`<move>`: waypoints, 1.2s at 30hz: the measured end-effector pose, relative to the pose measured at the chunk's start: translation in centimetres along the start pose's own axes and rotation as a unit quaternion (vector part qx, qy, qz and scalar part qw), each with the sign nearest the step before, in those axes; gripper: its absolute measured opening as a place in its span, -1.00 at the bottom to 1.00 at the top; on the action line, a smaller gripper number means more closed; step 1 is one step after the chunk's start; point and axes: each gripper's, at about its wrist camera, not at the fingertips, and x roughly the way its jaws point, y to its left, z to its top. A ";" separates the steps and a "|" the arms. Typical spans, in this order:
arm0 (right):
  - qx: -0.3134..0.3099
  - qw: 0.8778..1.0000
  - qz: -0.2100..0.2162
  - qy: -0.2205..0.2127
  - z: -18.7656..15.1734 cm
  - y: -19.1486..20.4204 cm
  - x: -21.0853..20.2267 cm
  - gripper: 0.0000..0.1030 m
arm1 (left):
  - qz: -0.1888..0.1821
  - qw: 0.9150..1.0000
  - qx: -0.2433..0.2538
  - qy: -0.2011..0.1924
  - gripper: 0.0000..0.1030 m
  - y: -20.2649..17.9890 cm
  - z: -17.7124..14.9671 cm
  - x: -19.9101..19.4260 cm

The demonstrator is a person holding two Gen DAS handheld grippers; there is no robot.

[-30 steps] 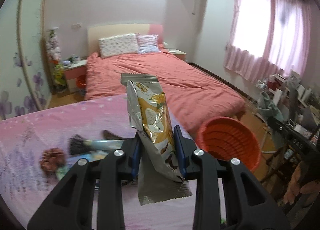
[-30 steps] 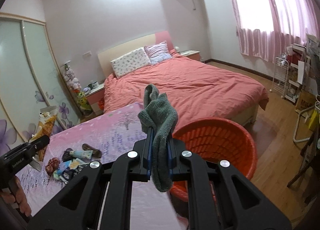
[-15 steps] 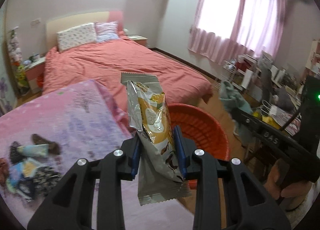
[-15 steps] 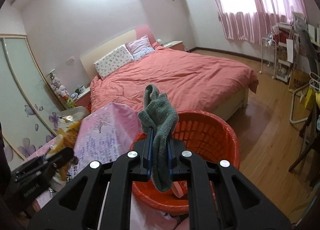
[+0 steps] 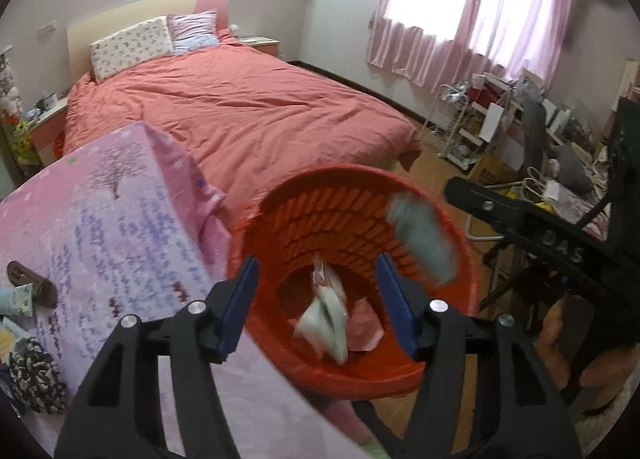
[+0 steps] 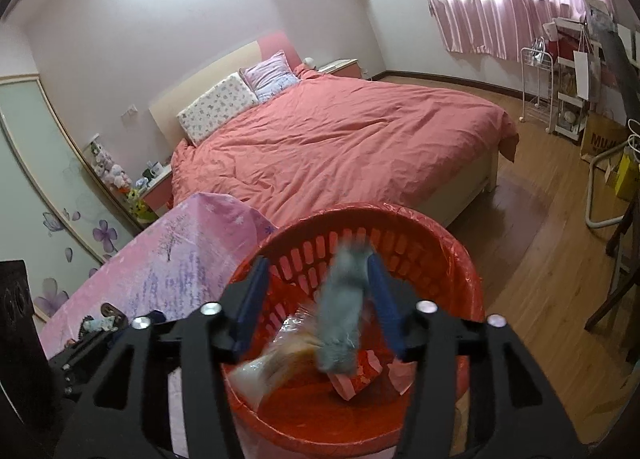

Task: Collect trash
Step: 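Carry sock and wrapper to the orange basket and release both, then return both tools to the bed and grasp the floral scrunchie with the right tool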

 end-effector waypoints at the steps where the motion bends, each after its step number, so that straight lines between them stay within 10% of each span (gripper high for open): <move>1: -0.004 1.000 -0.001 0.000 -0.2 0.2 -0.1 0.07 | 0.006 1.000 -0.001 -0.001 0.22 0.4 -0.1 -0.3; 19: -0.081 0.997 0.011 0.009 -2.4 8.2 -0.8 0.23 | 0.157 0.983 -0.094 -0.027 0.31 16.0 -7.2 -10.9; 29: -0.172 0.983 0.052 0.047 -7.6 17.5 0.7 0.34 | 0.296 0.933 -0.201 -0.033 0.39 29.9 -14.1 -19.2; 36: -0.217 0.965 0.117 0.094 -11.7 24.9 2.5 0.34 | 0.322 0.914 -0.242 -0.047 0.52 34.7 -17.0 -22.4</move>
